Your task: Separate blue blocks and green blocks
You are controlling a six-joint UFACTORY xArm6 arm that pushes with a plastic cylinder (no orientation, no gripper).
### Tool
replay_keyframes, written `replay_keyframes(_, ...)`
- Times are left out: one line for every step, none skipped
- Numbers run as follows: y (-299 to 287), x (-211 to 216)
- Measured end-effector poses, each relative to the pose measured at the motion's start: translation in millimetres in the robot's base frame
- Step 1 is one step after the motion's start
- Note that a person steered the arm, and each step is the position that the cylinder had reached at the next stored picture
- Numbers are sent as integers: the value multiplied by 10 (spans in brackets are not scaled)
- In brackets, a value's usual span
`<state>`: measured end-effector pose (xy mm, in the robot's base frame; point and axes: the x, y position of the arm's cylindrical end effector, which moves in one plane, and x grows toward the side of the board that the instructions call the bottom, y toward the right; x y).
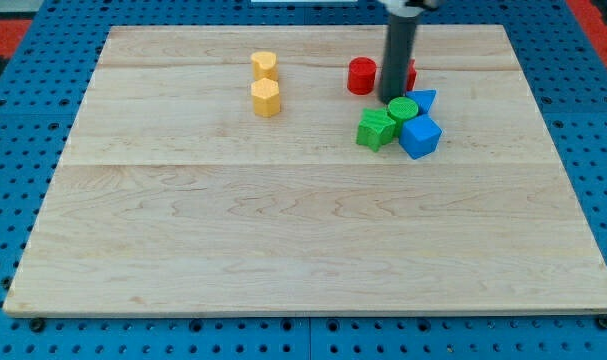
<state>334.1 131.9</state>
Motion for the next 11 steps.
replay_keyframes(586, -27)
replay_keyframes(1238, 183)
replay_keyframes(1027, 594)
replay_keyframes(709, 500)
replay_keyframes(397, 367)
replay_keyframes(330, 367)
replay_keyframes(258, 418)
replay_keyframes(1016, 1110)
replay_keyframes(712, 1372)
replay_keyframes(-290, 1372)
replay_keyframes(-95, 1333)
